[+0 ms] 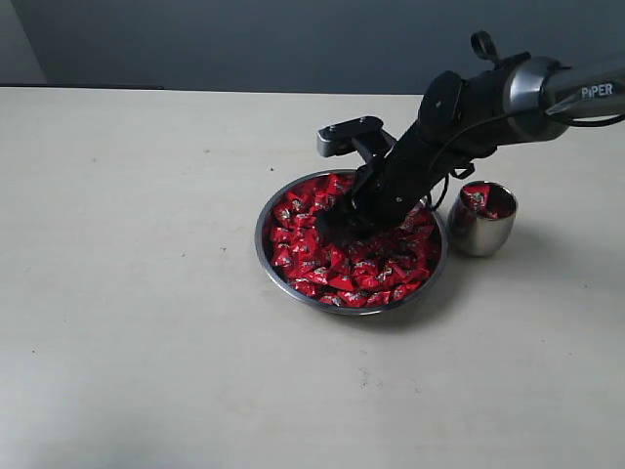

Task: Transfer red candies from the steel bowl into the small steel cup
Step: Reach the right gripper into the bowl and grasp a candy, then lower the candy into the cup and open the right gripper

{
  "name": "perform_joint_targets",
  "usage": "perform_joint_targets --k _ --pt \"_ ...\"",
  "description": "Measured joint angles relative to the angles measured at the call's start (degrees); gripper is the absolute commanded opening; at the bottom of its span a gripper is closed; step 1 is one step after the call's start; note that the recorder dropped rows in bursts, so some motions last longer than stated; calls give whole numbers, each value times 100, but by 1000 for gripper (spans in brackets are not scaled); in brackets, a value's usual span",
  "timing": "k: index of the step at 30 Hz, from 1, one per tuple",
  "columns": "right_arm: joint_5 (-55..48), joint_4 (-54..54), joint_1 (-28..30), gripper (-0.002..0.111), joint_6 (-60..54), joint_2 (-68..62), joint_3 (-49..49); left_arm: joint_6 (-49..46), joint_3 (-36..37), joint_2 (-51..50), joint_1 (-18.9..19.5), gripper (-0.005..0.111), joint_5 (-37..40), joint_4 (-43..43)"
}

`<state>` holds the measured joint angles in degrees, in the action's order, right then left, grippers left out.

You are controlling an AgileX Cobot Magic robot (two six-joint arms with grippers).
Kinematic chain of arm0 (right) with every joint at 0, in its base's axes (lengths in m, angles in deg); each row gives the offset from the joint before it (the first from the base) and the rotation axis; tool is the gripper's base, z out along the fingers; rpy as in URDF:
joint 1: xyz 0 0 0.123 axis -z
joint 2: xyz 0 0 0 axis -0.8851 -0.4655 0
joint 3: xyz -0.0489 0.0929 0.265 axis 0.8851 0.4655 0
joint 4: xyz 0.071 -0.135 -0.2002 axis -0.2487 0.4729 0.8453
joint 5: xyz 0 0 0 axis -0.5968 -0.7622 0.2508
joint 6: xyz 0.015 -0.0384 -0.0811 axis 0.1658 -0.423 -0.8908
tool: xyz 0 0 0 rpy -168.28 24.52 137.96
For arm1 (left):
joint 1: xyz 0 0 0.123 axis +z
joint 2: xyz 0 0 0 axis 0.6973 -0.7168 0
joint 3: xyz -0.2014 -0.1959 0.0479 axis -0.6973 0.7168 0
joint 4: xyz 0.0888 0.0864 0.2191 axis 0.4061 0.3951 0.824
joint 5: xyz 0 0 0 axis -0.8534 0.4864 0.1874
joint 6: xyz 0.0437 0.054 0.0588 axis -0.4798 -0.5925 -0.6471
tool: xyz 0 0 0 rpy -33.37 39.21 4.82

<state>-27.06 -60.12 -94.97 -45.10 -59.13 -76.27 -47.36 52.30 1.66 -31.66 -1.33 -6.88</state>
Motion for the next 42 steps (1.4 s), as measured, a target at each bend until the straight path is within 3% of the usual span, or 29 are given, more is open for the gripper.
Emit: perform_joint_targets --k 6,8,10,15,23,32,42 --pt "154 0 0 36 64 -54 0 0 0 0 0 0 0 0" --pt "129 0 0 25 64 -150 0 0 0 0 0 0 0 0" --pt "105 0 0 -1 100 -180 0 0 0 0 0 0 0 0" --pt "-129 62 0 0 244 60 0 0 0 0 0 0 0 0" --pt "-443 1017 84 0 879 1205 0 0 0 0 0 0 0 0" --pt "-918 1657 1183 0 1570 1850 0 0 0 0 0 0 0 0" --pt "-471 1395 2092 0 1608 1853 696 0 0 0 0 0 0 0"
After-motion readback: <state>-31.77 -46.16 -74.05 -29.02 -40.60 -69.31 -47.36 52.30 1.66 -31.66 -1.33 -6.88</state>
